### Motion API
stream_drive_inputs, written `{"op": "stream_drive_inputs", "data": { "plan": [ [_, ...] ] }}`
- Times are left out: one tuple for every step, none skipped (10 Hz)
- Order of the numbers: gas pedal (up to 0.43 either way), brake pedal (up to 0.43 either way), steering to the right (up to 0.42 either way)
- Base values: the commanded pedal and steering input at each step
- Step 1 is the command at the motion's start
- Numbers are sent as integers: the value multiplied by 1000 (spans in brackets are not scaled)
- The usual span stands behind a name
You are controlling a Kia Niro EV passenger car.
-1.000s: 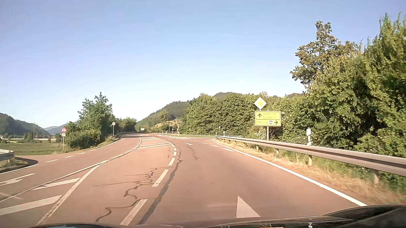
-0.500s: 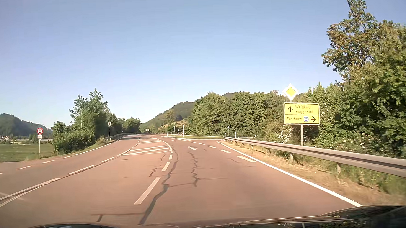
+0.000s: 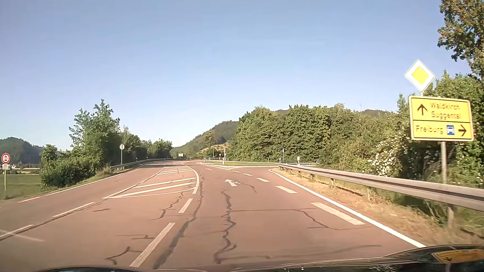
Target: Follow the waypoints while adhering to traffic rules and regulations
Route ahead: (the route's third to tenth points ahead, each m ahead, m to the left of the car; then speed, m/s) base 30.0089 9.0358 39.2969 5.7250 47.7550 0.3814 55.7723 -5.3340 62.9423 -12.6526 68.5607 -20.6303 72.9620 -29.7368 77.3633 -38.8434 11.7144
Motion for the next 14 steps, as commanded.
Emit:
{"op": "stream_drive_inputs", "data": {
  "plan": [
    [39, 0, -19],
    [39, 0, -19],
    [39, 0, -19],
    [39, 0, -16],
    [39, 0, -11],
    [39, 0, -7],
    [28, 0, -6],
    [0, 0, -6],
    [0, 0, -6],
    [0, 0, -6],
    [0, 0, -6],
    [0, 0, -5],
    [0, 0, -5],
    [0, 0, -4]
  ]
}}
